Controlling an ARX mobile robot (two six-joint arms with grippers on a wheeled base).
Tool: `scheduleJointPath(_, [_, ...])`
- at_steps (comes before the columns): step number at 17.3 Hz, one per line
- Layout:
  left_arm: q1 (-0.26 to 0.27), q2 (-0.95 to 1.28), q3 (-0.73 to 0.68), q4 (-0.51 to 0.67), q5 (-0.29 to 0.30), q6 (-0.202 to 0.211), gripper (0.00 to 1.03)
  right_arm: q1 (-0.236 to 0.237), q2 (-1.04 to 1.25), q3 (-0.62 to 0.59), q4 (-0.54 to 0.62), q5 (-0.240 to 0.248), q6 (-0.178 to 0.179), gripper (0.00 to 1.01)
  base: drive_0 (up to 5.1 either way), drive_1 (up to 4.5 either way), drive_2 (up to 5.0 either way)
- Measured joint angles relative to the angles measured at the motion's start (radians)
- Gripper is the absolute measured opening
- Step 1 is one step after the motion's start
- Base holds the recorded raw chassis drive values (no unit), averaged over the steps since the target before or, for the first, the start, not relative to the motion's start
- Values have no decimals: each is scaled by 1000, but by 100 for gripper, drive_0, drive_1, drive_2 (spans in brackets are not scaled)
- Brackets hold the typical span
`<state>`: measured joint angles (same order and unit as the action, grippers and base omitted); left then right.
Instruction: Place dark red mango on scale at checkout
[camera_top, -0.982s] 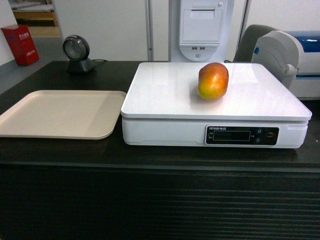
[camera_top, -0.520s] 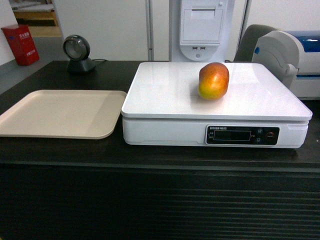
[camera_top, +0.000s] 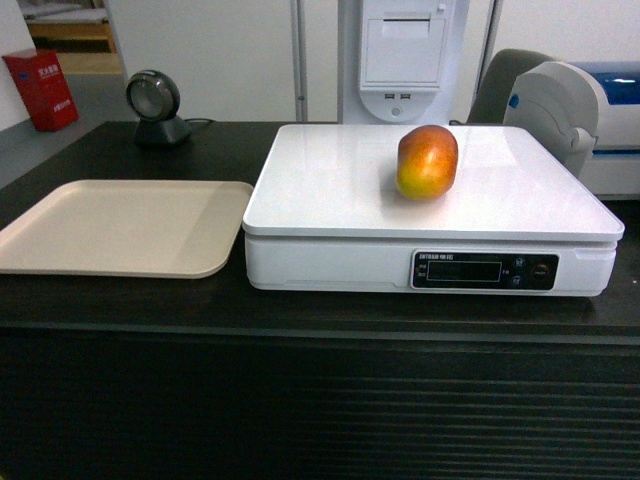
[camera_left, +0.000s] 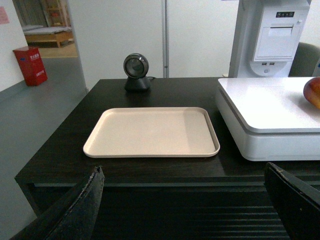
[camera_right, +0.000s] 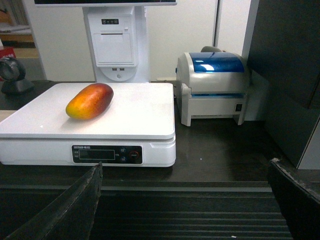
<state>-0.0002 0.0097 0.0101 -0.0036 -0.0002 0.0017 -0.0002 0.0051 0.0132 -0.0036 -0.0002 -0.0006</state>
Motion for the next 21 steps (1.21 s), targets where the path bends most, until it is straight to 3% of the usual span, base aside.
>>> scheduleJointPath(21, [0, 0, 0, 2, 0, 0, 98, 0, 0, 0, 2, 0, 0, 98, 0, 0, 0])
